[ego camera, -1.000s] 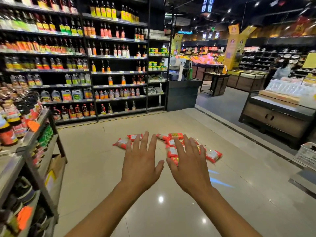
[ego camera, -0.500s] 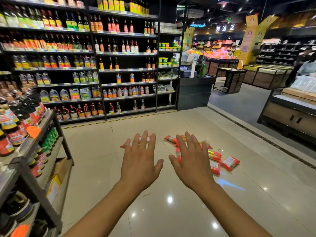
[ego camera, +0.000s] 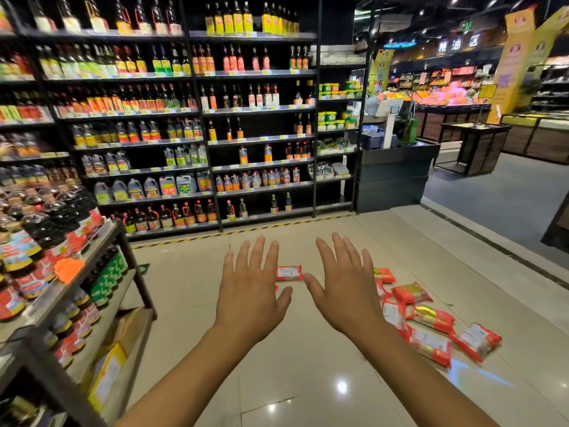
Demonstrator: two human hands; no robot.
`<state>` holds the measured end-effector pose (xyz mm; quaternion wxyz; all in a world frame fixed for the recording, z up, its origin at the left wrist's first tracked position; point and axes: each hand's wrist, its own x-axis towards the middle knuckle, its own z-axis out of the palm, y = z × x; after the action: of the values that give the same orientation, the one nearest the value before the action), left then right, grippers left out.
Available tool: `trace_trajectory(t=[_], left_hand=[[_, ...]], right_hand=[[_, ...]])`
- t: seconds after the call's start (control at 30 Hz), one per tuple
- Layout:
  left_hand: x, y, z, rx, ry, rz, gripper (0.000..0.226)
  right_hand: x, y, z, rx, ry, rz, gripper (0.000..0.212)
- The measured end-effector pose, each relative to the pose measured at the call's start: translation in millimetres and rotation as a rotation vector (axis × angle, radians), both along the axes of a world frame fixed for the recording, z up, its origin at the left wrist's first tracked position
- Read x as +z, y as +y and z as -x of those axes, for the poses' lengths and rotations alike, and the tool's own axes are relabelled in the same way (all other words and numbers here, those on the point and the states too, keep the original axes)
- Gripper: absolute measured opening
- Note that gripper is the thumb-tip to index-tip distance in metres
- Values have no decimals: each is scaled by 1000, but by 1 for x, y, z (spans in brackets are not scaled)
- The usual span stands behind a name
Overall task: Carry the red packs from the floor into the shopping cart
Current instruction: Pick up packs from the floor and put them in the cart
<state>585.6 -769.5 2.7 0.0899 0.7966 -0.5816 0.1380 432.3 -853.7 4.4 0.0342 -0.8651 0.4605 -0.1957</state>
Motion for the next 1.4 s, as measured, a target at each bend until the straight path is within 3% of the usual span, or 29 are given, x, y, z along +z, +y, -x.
trace_trajectory(t=[0.53,1.0,1.4], left_hand=[[-18,-167,-81,66,-18,24,86],[-21,-383,-212,-3,40,42,86],[-31,-545,-270,-16,25,-40,86]], right_hand=[[-18,-177,-76,52,24,-43,71],[-21,-376,-211,-22,96,-42,73],[-31,-538,-264,-8,83,-82,71]])
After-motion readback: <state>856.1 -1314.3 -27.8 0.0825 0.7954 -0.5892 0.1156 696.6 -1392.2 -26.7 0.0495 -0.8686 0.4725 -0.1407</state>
